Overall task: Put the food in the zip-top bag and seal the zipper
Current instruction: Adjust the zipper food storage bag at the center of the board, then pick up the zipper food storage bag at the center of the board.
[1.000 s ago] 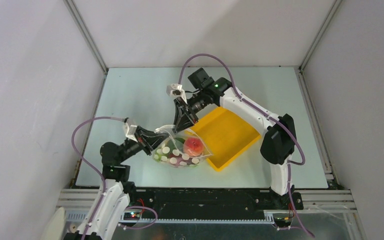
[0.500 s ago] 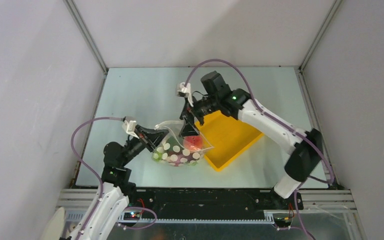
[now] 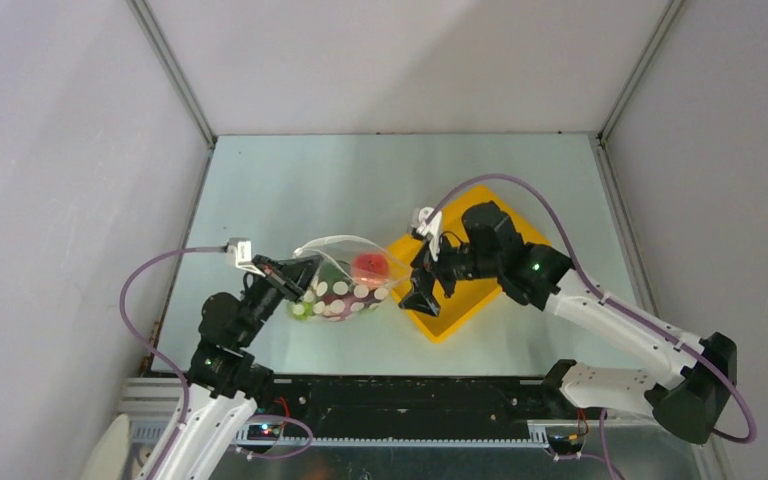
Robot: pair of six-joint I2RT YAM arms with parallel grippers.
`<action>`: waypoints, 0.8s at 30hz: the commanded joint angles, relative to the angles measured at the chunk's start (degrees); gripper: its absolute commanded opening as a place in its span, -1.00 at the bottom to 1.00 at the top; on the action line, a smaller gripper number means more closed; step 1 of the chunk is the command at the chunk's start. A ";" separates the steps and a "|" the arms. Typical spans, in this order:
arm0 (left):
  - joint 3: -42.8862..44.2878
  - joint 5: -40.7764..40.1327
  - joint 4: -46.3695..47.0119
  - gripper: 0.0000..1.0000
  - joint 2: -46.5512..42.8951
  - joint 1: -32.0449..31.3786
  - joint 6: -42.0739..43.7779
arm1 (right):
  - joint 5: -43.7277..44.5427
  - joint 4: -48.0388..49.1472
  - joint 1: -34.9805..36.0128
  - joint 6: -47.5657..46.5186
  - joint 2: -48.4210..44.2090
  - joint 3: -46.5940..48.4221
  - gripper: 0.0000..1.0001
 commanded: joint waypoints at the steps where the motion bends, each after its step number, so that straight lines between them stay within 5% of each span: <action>1: 2.43 -3.72 -5.02 -0.99 -0.71 -0.53 -1.89 | 3.55 7.65 2.81 -0.34 -2.32 -5.00 0.99; 8: 3.11 -2.39 -5.84 -1.00 -1.28 -0.87 -1.83 | 12.02 15.95 2.91 -6.06 4.34 -6.66 0.99; 14: 3.94 -1.92 -8.57 -1.00 -2.70 -0.96 -2.17 | 17.63 14.02 1.97 -11.84 5.71 -6.71 0.99; 24: 5.28 1.14 -10.05 -0.99 -3.41 -0.98 -2.47 | -2.55 14.47 -5.88 -15.58 3.74 -7.40 0.99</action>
